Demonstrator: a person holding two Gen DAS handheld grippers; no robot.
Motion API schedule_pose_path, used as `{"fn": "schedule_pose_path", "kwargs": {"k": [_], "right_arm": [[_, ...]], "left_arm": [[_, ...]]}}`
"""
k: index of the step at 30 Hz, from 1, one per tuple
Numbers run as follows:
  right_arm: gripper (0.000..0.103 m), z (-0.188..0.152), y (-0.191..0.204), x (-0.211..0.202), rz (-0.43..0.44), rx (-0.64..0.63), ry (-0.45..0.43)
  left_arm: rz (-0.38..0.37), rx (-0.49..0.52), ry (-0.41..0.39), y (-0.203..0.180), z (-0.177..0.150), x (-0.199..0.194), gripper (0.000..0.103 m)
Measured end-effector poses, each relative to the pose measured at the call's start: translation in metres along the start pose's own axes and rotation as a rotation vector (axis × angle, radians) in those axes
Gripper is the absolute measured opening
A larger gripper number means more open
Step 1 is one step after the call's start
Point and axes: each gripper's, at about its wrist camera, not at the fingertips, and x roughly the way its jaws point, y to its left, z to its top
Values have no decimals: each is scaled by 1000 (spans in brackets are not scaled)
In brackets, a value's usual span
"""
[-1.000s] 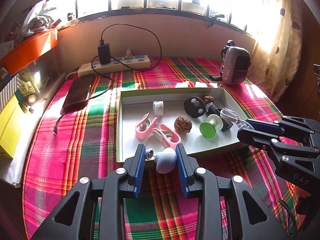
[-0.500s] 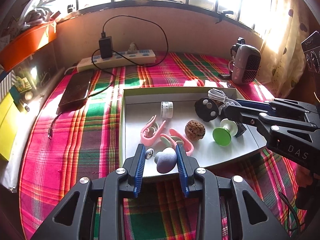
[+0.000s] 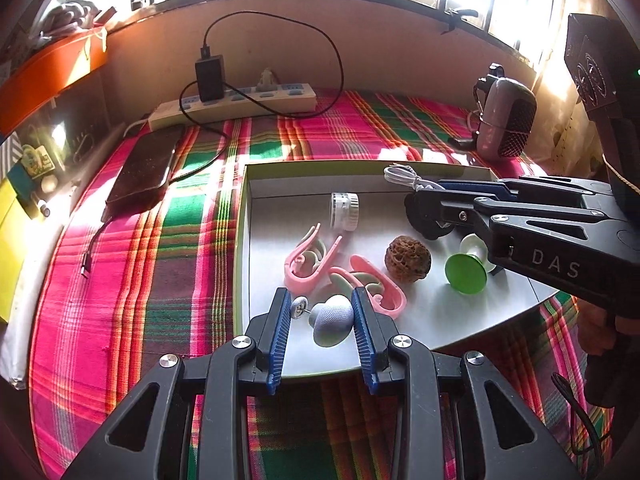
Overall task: Organize objects
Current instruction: 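Carry the white egg and white cable up and over the box, then lower both grippers into the box and open them to release the egg and cable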
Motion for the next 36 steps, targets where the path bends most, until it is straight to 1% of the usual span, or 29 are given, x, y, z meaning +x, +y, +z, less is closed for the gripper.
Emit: {"fn": "schedule_pose_path", "kwargs": {"k": [15,36], "right_arm": [[20,5,-3,27,22,0,58],[20,5,-4,38,20,5,79]], "left_arm": [[-4,8,21,-2,2,13,29],[7,14,27,-4,3,16,29]]}}
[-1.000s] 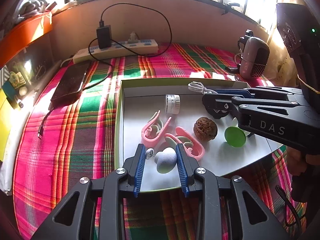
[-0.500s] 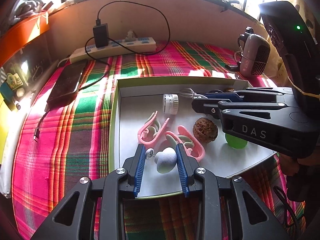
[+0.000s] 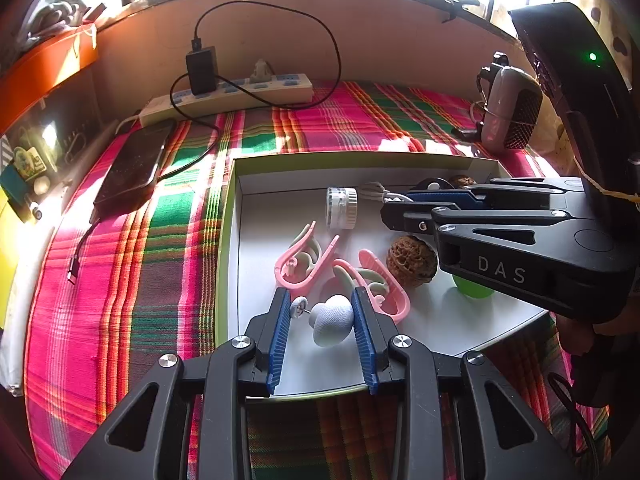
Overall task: Organize objects
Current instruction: 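Lower both grippers into the box and open them to release the egg and cable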
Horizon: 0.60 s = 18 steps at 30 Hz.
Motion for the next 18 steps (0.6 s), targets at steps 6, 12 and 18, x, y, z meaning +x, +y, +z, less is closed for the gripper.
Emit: {"fn": "schedule_pose_path", "kwargs": {"k": [6,12,18], "right_arm": [[20,-2,0,3,1,6,9],[20,-2,-1,2,3,14,9],[20,-2,-1,2,5,20,9]], "left_arm": [[2,0,-2,0,-1,1,29],[0,0,-2,1,0,0,29],[1,0,-1,0,0,0,29]]}}
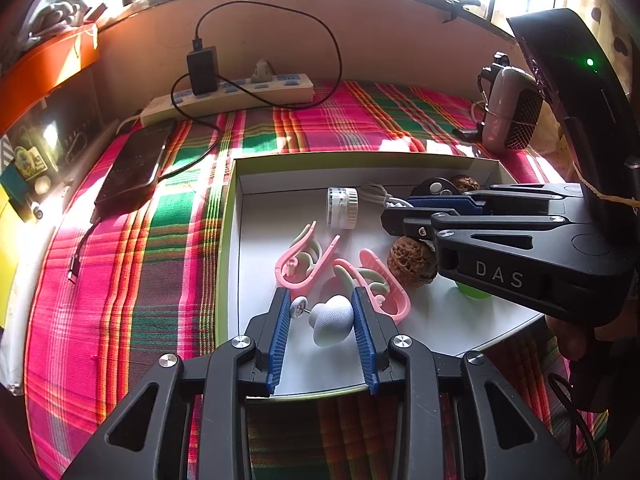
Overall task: Organize objects
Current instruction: 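Lower both grippers into the box and open them to release the egg and cable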
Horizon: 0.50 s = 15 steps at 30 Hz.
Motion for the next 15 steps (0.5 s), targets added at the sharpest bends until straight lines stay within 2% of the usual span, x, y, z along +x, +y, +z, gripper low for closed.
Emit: {"fn": "schedule_pose_path", "kwargs": {"k": [15], "right_arm": [[22,-1,0,-2,12,13,-4]], "left_arm": [[-2,-3,1,0,0,0,29]]}}
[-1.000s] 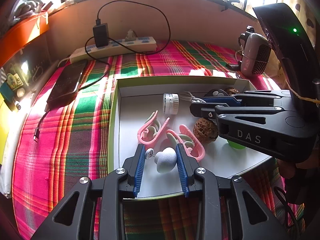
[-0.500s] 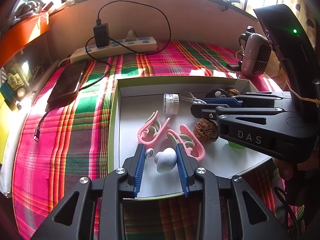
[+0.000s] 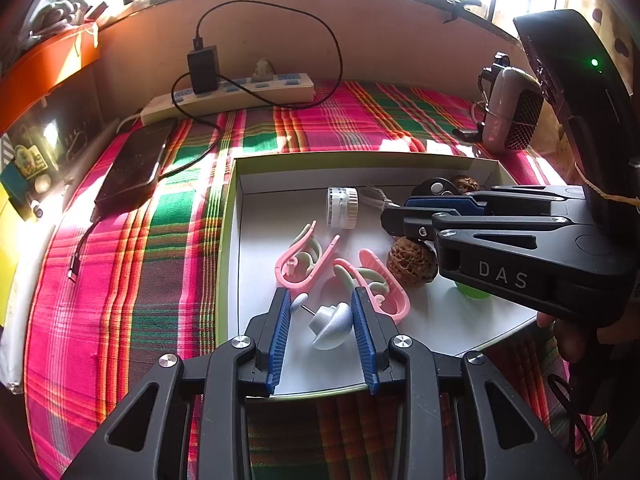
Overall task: Organize objects
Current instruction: 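Lower both grippers into the box and open them to release the egg and cable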
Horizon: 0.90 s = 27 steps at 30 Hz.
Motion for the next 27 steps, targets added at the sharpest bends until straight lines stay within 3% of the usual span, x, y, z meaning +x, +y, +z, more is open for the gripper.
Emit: {"fn": "schedule_pose_path", "kwargs": {"k": [23,25,27], "right_arm": [[23,-25,17,-61,-48,45,-121],[26,-30,19,-67,-70,48,-129],[37,-36,21,-75,-89,54,-139]], "left_arm": [[39,-13,-50,-5,-11,-39,30],[40,-15,-53,-6,-14,-43,30],[58,-10,-59,-8,-18,-48,30]]}}
